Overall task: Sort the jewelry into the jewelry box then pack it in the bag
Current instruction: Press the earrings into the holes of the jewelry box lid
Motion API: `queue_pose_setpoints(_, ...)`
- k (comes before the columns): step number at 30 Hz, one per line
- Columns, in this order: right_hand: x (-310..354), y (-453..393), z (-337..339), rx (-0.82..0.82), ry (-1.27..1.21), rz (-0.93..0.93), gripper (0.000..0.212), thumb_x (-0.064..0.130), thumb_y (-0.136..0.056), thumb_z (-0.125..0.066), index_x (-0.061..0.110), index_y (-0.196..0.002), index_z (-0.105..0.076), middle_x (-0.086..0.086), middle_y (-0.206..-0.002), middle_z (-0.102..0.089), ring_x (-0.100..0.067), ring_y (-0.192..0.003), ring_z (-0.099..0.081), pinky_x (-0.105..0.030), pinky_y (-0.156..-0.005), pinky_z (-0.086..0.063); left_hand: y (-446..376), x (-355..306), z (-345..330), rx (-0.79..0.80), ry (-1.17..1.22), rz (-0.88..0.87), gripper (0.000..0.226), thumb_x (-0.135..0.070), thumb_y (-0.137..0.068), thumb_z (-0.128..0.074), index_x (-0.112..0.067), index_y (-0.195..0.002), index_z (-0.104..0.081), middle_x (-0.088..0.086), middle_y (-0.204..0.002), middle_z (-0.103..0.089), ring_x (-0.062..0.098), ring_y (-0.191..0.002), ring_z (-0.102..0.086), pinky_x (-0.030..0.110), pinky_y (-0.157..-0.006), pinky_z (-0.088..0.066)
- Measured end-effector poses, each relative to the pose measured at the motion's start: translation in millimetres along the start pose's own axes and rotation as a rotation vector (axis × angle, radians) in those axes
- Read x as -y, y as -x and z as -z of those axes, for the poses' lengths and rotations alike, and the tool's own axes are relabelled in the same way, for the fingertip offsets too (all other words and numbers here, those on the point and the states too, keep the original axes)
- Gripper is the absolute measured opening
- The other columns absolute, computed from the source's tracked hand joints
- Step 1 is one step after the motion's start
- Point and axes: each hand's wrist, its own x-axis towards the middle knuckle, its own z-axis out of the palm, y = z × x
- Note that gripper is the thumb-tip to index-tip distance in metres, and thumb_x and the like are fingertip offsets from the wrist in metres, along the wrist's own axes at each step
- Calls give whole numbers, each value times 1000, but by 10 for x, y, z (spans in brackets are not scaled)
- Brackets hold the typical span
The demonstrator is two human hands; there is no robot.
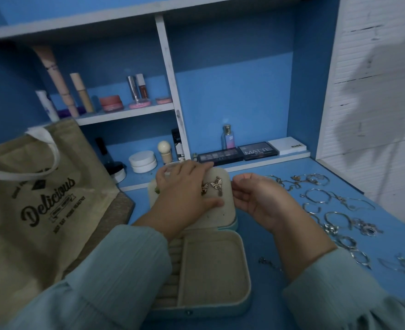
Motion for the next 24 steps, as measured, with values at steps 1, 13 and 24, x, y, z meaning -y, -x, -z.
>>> queue_pose_setpoints(1,15,8,7,19,6,-9,19,2,-94,-45,6,-77,-52,-11,-76,-61,-20,-71,-61,-27,-65,-56,17,-2,17,-28,-2,-7,76,-63,-73,-61,-40,-138,-28,-13,-137,-33,10,-133,-21,38,-110,1)
queue_pose_setpoints(13,180,122,69,217,668,-82,16,1,-85,-61,11,-74,-67,-4,-76,-66,-15,-77,-63,-28,-78,-57,560,-76,-85,-648,-281,-325,26,-48,-86,-47,-22,-89,-41,-1,-85,-59,17,-87,-41,39,-87,-26)
queue_pose_setpoints(24,244,260,6,314,1040,-2,16,7,-82,-67,20,-73,-70,3,-71,-68,-4,-65,-60,-12,-63,-53,773,-90,-186,-756,-385,-346,22,-39,-88,-51,-21,-82,-39,-1,-80,-60,19,-77,-52,37,-82,-26)
